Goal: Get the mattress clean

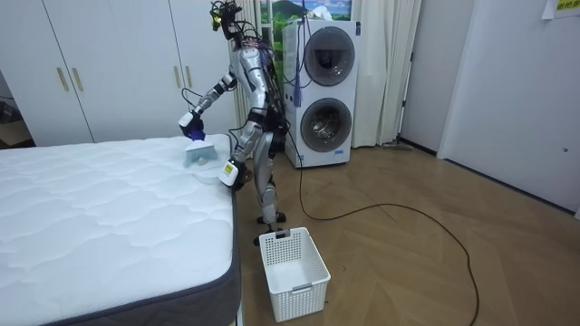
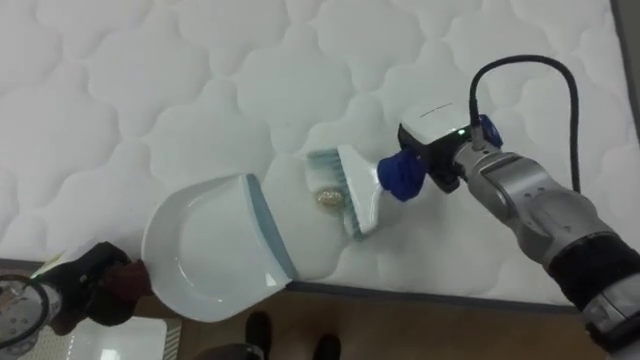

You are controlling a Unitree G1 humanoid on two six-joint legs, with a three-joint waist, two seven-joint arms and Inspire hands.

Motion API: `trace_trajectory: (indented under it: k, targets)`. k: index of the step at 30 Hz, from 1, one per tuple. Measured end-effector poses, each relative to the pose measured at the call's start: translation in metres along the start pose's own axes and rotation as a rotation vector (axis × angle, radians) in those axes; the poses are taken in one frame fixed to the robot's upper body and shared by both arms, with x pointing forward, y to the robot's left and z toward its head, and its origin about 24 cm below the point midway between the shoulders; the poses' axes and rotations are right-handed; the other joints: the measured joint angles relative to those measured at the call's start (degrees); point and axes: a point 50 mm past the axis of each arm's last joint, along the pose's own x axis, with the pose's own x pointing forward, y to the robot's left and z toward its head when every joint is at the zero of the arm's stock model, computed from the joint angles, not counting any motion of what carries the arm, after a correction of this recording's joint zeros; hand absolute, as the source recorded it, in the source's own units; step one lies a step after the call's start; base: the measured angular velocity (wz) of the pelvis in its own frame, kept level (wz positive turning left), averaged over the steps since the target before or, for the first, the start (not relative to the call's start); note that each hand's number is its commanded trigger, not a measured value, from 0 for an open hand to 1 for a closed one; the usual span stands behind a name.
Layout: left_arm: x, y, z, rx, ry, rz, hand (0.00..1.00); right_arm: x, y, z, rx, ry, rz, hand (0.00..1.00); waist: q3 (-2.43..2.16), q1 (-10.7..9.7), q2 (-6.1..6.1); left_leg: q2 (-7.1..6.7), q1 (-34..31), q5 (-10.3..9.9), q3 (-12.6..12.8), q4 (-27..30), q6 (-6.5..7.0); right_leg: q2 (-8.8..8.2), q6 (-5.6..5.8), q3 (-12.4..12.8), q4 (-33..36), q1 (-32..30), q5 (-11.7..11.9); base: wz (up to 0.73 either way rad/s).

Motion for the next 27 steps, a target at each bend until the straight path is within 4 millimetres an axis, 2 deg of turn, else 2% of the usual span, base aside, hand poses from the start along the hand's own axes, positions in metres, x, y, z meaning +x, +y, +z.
trace_trajectory:
  k: [3,8,12,18,27]
  targets:
    - [0.000,-0.003,0.000,-0.002,-0.001,-0.006,1.00,0.000,0.001,0.001,0.061,-0.009,0.027,1.00,0.01,0.09,0.51,-0.06,-0.33,0.00,0.14,-0.04,0.00,-0.17,0.01,0.11,0.70,-0.75,-0.02,-0.01]
    - [-0.001,-0.005,-0.002,-0.001,0.006,-0.011,1.00,0.000,0.002,0.003,0.148,-0.029,0.075,1.00,0.00,0.08,0.70,-0.32,-0.34,0.00,0.20,-0.05,0.00,-0.50,-0.22,0.00,1.15,-1.11,-0.45,-0.04]
    - [-0.001,-0.009,-0.003,-0.002,0.013,-0.020,1.00,0.002,0.000,0.013,0.226,-0.075,0.092,1.00,-0.01,0.09,1.32,-0.37,-0.33,0.00,0.22,0.06,0.01,-0.55,-0.32,0.01,1.35,-1.22,-0.51,-0.01]
    - [-0.002,-0.016,-0.005,-0.019,0.021,-0.034,1.00,0.002,-0.018,0.041,0.215,-0.225,0.047,1.00,-0.01,0.20,1.50,-0.64,-0.38,0.01,0.19,0.45,-0.01,-1.09,-0.49,-0.34,3.01,-1.85,-1.31,0.03]
    - [-0.004,-0.019,-0.008,-0.022,0.019,-0.036,1.00,-0.001,-0.027,0.053,0.212,-0.312,0.011,1.00,-0.01,-0.45,1.50,-0.60,-0.44,-0.02,0.11,1.16,0.02,-1.20,-0.53,-0.43,3.62,-1.76,-1.36,0.00]
